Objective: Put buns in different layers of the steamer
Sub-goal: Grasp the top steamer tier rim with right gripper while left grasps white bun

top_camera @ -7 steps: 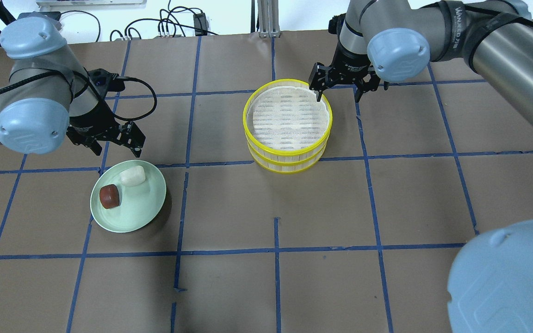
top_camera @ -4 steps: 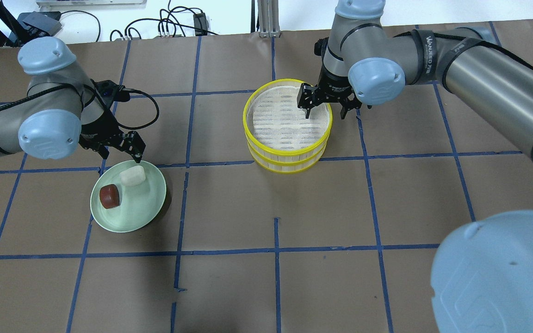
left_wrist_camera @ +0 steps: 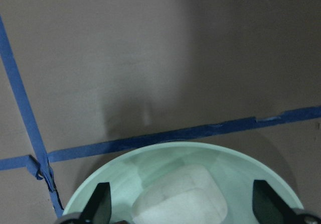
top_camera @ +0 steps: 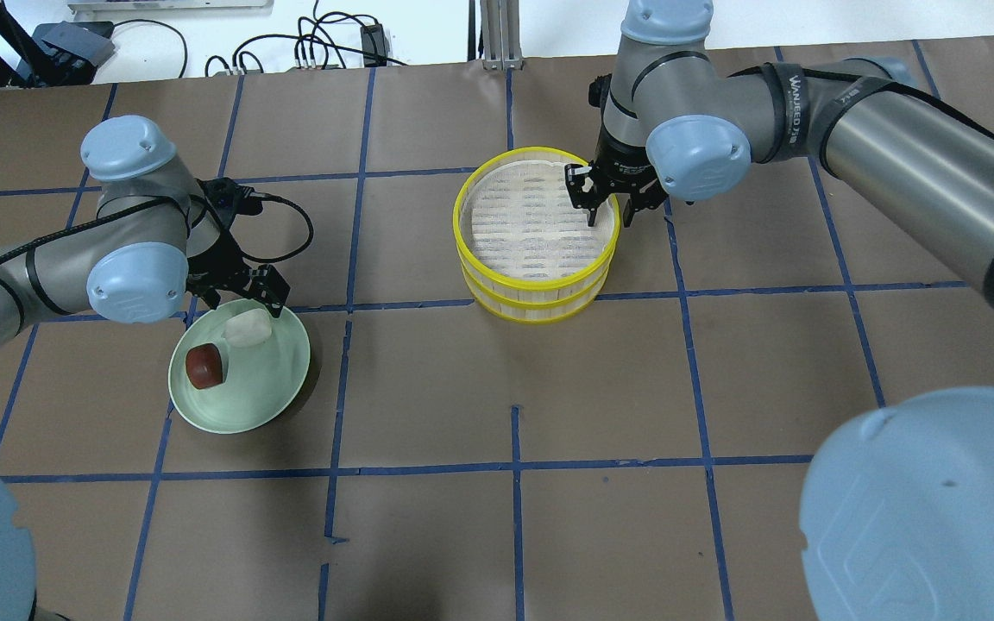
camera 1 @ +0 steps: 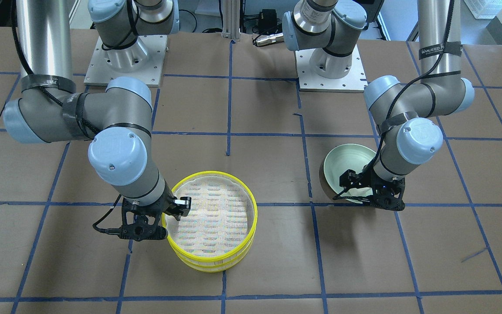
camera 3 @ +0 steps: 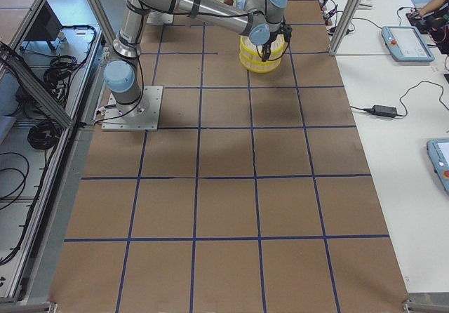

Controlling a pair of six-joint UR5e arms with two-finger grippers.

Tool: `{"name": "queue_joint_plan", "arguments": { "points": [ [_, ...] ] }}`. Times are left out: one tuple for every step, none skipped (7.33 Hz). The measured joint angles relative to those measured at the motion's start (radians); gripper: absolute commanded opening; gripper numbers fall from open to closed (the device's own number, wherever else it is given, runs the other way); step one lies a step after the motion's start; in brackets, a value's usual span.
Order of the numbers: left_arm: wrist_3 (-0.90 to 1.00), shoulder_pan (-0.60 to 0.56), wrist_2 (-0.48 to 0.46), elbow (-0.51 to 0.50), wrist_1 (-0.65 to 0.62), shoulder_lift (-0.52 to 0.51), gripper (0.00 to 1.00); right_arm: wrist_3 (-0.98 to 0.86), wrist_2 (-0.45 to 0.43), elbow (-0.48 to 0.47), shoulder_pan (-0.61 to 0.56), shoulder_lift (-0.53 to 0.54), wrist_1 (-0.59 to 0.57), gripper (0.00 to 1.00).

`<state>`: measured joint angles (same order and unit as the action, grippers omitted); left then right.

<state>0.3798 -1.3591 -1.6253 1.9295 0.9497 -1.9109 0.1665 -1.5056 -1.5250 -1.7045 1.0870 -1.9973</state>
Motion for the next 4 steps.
{"name": "queue_joint_plan", "arguments": {
  "points": [
    [-0.005, 0.001, 0.0, 0.006, 0.0, -0.002, 0.94, 0.002, -0.007, 0.001, 0.0, 0.002, -0.001, 0.13],
    [-0.014, 0.005, 0.002, 0.022, -0.002, -0.001, 0.89, 0.006, -0.016, 0.001, 0.0, 0.004, -0.002, 0.13],
    [-0.024, 0.016, 0.006, 0.042, -0.006, 0.001, 0.74, 0.011, -0.022, 0.001, 0.0, 0.008, -0.002, 0.13],
    [-0.029, 0.03, 0.009, 0.054, -0.008, 0.005, 0.41, 0.014, -0.026, 0.001, 0.0, 0.016, -0.001, 0.14]
  ]
}}
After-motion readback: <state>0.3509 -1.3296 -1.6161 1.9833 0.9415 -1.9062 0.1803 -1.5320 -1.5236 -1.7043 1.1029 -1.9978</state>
